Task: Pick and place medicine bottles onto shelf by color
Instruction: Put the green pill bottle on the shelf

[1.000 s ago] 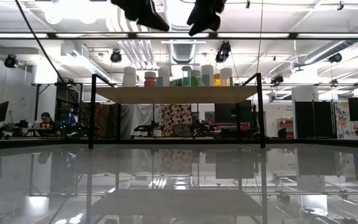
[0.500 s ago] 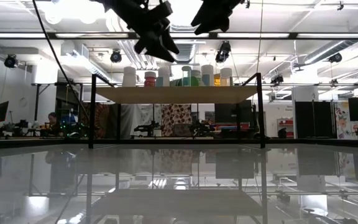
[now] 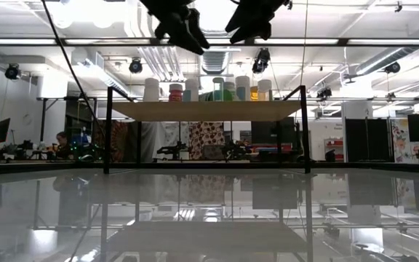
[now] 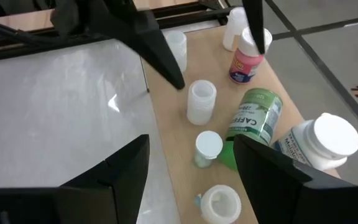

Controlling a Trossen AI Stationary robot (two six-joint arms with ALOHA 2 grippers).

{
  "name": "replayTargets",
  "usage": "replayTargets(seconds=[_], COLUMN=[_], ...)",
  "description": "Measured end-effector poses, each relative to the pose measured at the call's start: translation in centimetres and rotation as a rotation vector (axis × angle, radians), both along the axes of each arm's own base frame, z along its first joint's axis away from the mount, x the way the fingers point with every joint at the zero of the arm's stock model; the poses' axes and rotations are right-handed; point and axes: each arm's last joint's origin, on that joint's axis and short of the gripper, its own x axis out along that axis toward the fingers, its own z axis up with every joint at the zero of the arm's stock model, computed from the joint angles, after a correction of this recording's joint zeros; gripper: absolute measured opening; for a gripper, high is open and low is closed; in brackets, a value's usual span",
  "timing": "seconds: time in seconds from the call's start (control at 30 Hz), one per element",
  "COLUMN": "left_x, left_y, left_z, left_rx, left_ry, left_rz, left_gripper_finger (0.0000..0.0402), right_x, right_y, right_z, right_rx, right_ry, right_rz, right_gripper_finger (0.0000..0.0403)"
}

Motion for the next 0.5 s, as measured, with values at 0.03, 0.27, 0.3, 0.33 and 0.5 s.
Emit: replayTargets(seconds=[0.03,0.27,0.3,0.33,0.5], left_x=[-0.1,-0.2,-0.1,0.0,1.3], left_y=[0.1,1.5,1.8,2.1,3.4], left_z=[0.2,0.0,-0.2,-0.4,-1.9], left_rx=[0.001,-0.076,-0.082,-0.092,-0.125], left_ry=[0.006,-0.004,-0.006,-0.003,0.035], left_rz=[0.0,-0.086,-0.079,-0.071,-0.043], left_gripper_finger=[0.0293,0.0293,0.0293,0.0293,0.0293], right_x=[0.0,0.0,0.0,0.1,0.1], right_y=[0.0,0.0,0.0,0.0,0.0], right_z=[0.0,-0.1,-0.1,-0.1,-0.5], right_rx=[0.003,0.004,0.002,0.003,0.006], right_ry=[0.0,0.002,0.001,0.002,0.01], right_rz=[-0.003,-0.004,-0.002,-0.003,-0.004], right_gripper_finger=[0.0224,0.0224,0.0224,0.0224,0.0224])
